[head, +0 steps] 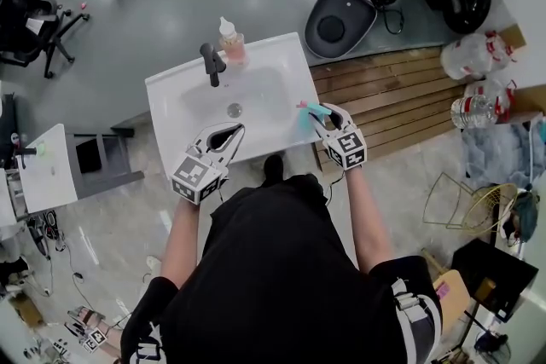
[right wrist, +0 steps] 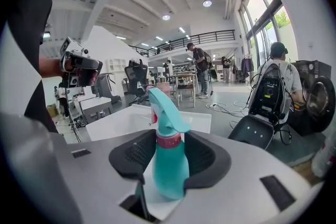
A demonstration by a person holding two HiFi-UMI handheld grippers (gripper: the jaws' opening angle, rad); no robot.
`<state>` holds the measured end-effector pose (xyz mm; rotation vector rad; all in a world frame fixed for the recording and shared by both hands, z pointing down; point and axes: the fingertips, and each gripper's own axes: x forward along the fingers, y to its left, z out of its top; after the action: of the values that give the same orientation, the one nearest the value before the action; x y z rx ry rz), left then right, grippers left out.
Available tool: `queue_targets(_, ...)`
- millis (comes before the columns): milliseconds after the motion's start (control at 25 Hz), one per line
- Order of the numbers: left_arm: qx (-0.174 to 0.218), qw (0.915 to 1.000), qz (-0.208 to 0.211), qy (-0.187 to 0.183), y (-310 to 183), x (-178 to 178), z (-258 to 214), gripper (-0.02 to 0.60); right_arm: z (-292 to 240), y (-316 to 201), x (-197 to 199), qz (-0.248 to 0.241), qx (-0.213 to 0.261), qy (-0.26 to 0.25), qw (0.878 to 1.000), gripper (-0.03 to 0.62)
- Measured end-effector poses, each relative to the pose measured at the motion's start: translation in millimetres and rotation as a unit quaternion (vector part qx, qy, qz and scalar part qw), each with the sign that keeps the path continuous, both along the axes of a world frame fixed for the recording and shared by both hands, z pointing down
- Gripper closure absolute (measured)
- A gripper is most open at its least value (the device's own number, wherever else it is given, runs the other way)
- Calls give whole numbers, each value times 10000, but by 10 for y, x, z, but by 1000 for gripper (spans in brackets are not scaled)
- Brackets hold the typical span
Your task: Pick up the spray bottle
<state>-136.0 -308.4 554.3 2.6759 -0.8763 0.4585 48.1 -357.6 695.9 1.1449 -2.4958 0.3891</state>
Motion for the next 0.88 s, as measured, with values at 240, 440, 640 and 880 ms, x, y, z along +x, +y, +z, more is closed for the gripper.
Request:
queue_targets(240, 57, 9999, -70, 60, 21, -35, -30, 558, -137, -53, 5, -29, 96, -1, 10000, 414)
queue_targets(440, 87, 9998, -142, 106, 83, -16, -108, 557, -339, -62, 46, -20, 236, -62, 9997, 421)
queue_targets(640, 172, 9993, -287, 157, 121, 11, -215, 557, -524, -59, 11, -198, 348, -129, 9991, 427)
queue_targets(880, 144, 9981, -552, 223, 263, 23, -246, 558, -645, -40, -26, -456, 408, -124, 9980, 430)
